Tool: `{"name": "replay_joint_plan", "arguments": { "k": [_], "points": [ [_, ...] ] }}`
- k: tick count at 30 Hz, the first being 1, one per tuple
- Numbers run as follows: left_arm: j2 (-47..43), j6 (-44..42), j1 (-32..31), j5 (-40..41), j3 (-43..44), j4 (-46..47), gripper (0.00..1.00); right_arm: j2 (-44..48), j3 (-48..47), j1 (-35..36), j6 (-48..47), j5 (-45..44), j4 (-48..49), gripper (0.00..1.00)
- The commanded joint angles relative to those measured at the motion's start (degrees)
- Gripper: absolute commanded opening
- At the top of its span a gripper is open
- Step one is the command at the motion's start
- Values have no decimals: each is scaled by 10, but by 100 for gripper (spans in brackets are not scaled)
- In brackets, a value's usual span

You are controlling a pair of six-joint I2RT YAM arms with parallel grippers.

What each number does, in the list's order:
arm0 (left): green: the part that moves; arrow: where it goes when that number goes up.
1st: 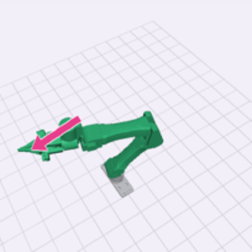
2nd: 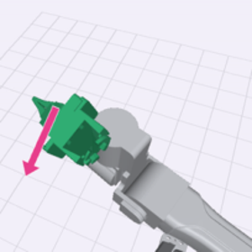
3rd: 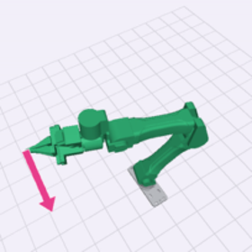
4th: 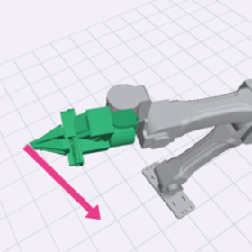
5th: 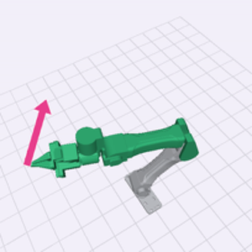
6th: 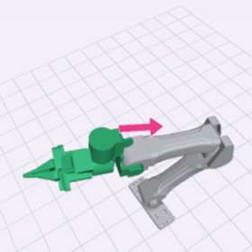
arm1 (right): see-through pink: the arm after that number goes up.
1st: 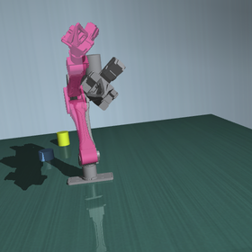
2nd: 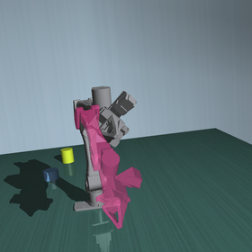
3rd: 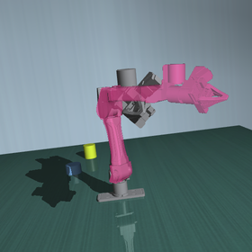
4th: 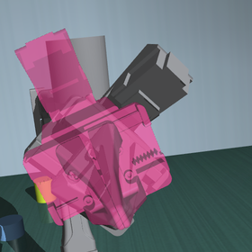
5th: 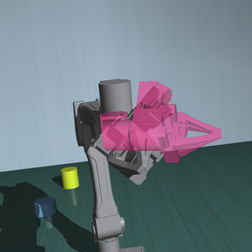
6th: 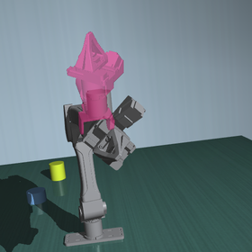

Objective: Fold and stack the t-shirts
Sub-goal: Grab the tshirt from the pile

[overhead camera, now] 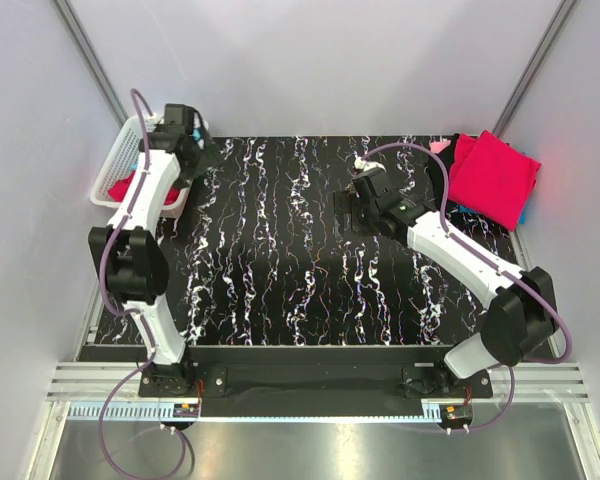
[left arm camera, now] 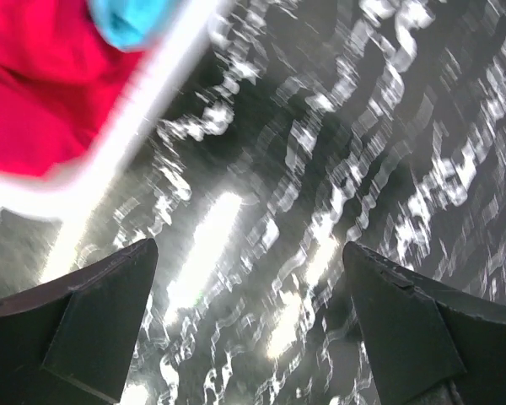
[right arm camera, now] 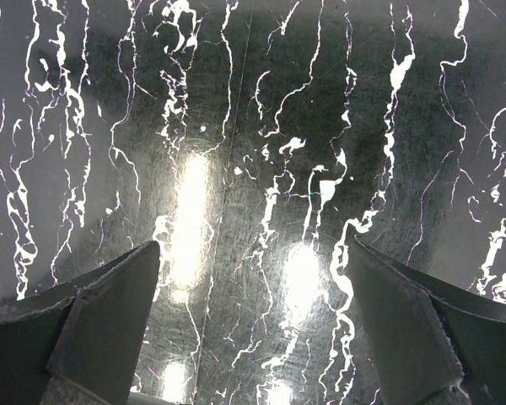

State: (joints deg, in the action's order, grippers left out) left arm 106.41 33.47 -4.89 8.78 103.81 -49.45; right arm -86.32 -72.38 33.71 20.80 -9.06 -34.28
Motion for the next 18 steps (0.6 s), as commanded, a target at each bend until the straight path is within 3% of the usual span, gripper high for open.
{"name": "replay_joint_plan", "arguments": {
  "k": [1,7,18],
  "points": [
    [26,27,67,-38,40,9,99,4,-1,-7,-1,14,19,100],
    [65,31,123,-25,67,5,99,-1,12,-15,6,11,25,100],
    [143,32,139,91,97,-26,98,-10,12,-28,6,11,22,100]
  ]
}}
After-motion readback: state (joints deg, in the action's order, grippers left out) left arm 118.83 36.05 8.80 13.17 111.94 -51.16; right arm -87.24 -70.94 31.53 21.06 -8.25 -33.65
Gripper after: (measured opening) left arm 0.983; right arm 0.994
